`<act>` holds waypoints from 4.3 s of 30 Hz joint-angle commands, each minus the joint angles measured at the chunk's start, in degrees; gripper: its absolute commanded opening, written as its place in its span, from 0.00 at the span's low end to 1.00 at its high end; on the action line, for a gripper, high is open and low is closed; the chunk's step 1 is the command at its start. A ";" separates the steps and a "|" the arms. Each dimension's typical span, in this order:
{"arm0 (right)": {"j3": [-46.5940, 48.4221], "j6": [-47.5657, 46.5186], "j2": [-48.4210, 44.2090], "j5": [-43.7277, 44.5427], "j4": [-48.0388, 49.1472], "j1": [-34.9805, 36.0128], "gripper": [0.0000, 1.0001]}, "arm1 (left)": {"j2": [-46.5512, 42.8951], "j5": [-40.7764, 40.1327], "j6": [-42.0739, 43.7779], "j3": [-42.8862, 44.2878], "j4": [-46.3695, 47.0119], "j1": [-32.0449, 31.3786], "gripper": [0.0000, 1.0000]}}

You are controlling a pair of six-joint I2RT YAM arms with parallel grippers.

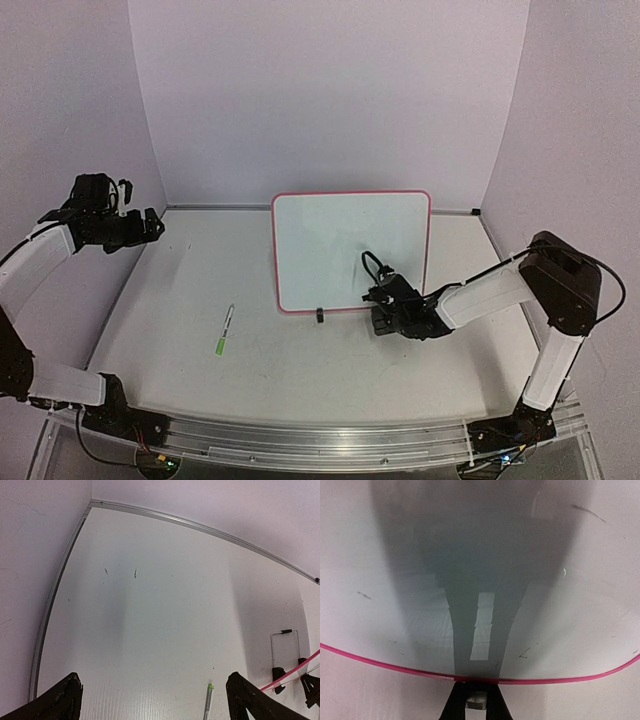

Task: Write a sentence on the whiteboard
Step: Move the whiteboard stand to the corner of the board, then pick up the whiteboard marker from the corner of the board, then pass from the left arm to the right

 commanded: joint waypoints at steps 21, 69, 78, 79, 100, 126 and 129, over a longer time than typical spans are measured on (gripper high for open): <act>-3.07 9.63 -12.81 -3.77 -5.71 6.25 0.73 | -8.08 -3.85 -17.86 -15.66 -0.36 -16.92 0.95; -9.64 11.78 -27.72 -5.23 -11.12 1.34 0.92 | 18.76 -12.64 -25.38 -15.39 0.43 -43.32 0.18; -9.54 11.98 -28.34 -5.00 -11.21 1.34 0.92 | 20.09 -12.08 -25.33 -15.64 0.71 -43.32 0.11; -9.52 12.02 -28.44 -5.03 -11.26 1.34 0.92 | 20.21 -12.14 -25.25 -15.68 0.59 -43.32 0.10; 0.81 -1.00 -37.54 -44.92 -17.29 -10.77 0.97 | -11.35 -9.85 -19.51 -12.54 -5.44 -43.40 0.00; 13.37 -0.84 -27.36 -89.79 -20.71 -9.20 0.87 | 11.84 33.95 1.51 10.20 -1.96 -60.01 0.00; 13.20 -1.34 -26.41 -90.27 -21.41 -8.48 0.84 | 14.01 36.57 2.24 11.98 -1.43 -60.69 0.00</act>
